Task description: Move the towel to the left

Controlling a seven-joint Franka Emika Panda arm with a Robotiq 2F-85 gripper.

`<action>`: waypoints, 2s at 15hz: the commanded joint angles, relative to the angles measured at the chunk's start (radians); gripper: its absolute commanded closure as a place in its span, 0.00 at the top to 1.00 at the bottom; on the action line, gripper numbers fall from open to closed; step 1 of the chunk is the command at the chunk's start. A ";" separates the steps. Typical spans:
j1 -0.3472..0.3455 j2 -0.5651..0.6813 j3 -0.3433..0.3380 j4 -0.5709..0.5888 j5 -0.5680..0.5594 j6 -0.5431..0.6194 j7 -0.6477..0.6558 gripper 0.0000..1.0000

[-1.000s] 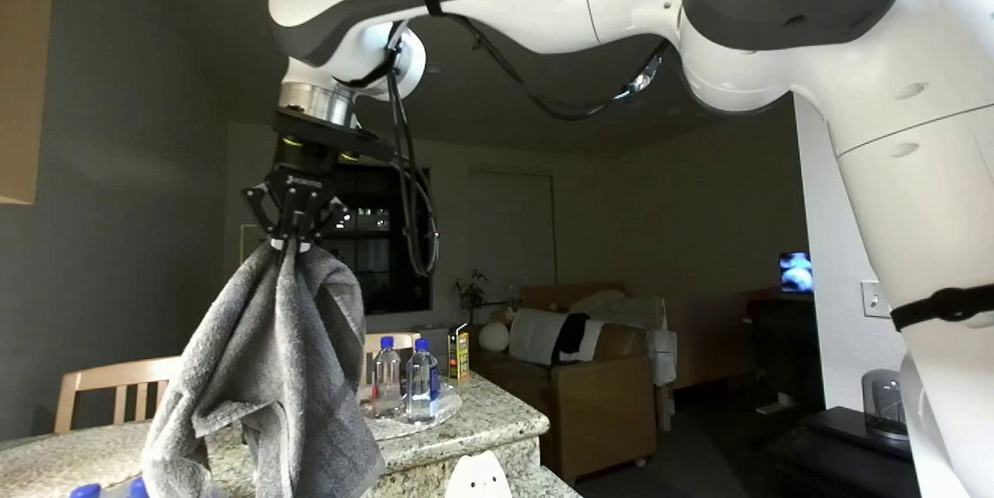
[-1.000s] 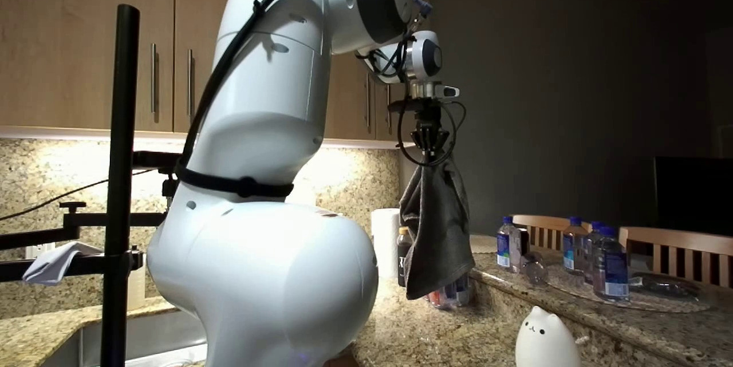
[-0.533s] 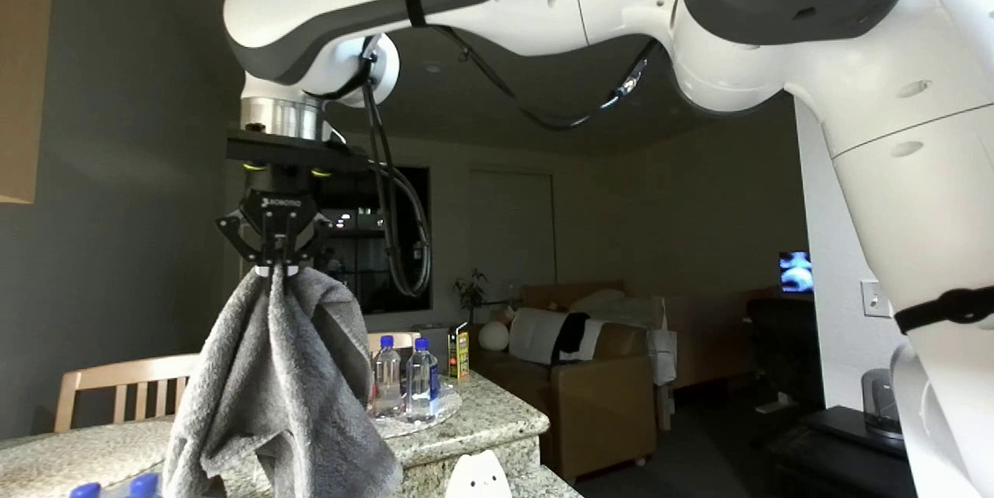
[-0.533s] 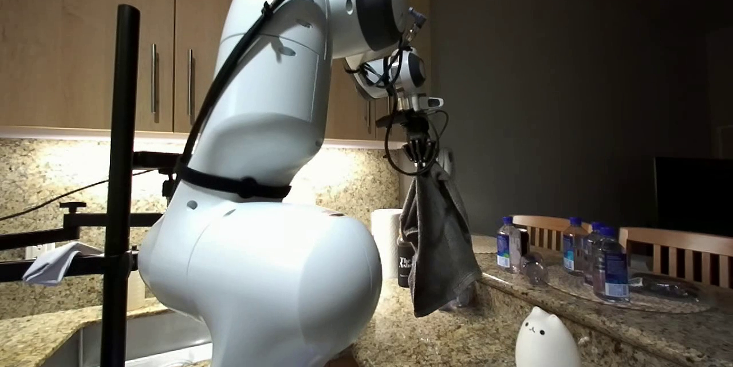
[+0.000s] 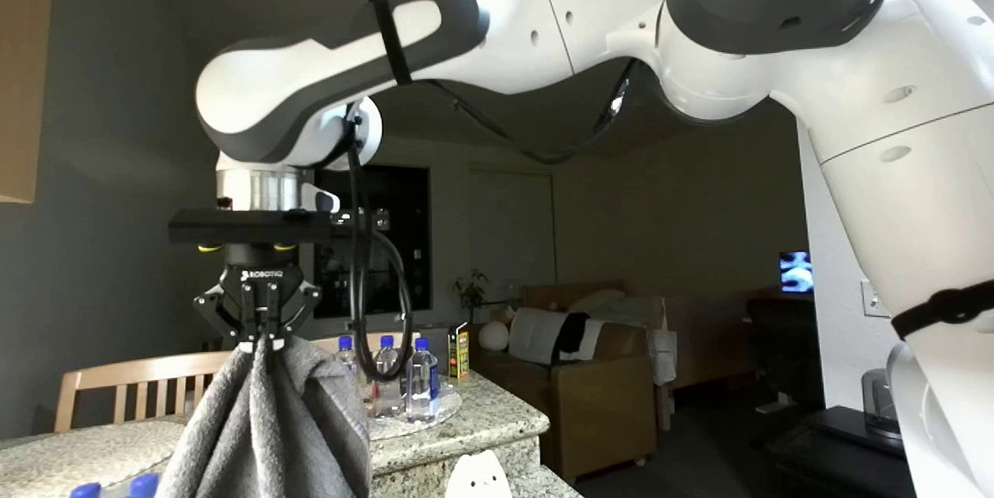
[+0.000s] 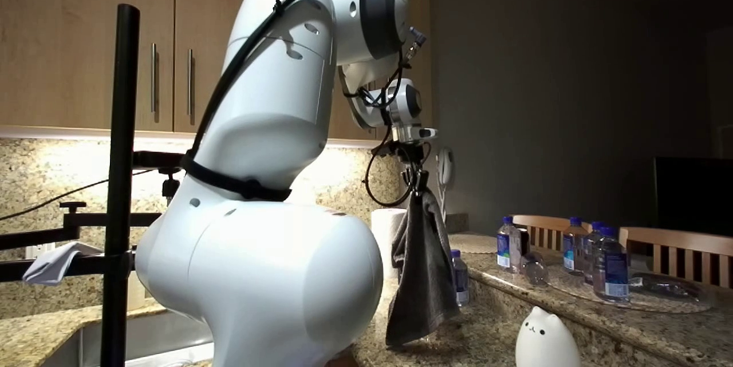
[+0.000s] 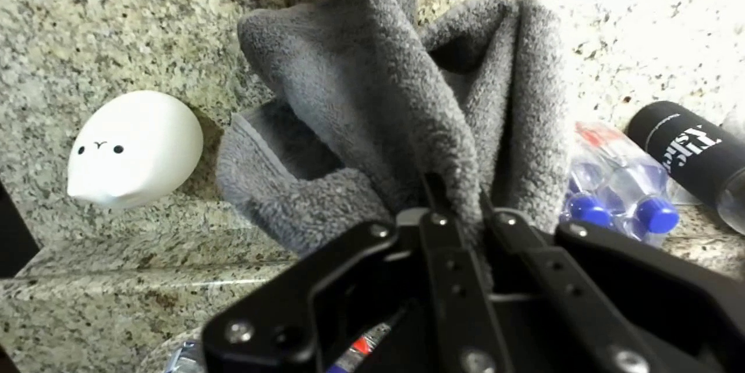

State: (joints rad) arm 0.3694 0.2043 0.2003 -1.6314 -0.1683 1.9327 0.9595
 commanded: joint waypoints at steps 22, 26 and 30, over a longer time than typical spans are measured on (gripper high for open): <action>-0.014 0.060 0.002 -0.431 0.013 0.229 -0.025 0.36; -0.010 0.052 0.003 -0.468 0.030 0.266 0.008 0.58; 0.000 0.027 -0.001 -0.518 0.045 0.329 0.060 0.82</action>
State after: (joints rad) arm 0.3696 0.2922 0.1974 -2.0692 -0.1518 2.2022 0.9879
